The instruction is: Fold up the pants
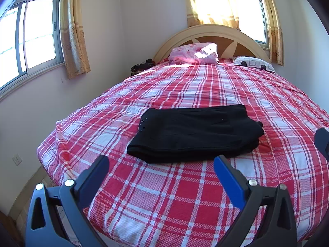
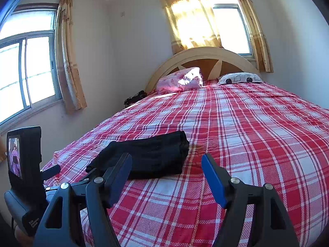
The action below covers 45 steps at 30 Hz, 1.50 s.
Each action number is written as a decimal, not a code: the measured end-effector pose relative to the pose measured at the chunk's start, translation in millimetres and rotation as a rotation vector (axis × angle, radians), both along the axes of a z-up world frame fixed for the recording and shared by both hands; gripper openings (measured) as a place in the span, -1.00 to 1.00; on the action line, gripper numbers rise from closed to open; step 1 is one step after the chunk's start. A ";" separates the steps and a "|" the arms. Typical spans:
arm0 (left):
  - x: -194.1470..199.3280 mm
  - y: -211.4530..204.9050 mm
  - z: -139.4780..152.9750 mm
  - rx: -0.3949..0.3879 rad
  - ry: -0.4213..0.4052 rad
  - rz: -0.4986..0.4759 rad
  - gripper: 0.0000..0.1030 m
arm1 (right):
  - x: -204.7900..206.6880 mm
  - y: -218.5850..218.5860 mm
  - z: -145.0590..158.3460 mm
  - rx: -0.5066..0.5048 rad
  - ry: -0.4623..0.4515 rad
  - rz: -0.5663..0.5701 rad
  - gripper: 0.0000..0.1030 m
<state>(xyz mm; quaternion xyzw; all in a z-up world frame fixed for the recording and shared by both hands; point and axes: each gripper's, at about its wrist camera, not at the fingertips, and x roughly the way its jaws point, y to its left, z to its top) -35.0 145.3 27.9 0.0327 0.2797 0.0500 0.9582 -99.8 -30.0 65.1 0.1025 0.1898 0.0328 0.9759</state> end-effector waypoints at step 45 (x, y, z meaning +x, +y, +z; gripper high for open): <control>4.0 0.8 5.9 0.030 0.007 0.035 1.00 | -1.8 -13.3 -6.0 0.037 0.024 -0.035 0.40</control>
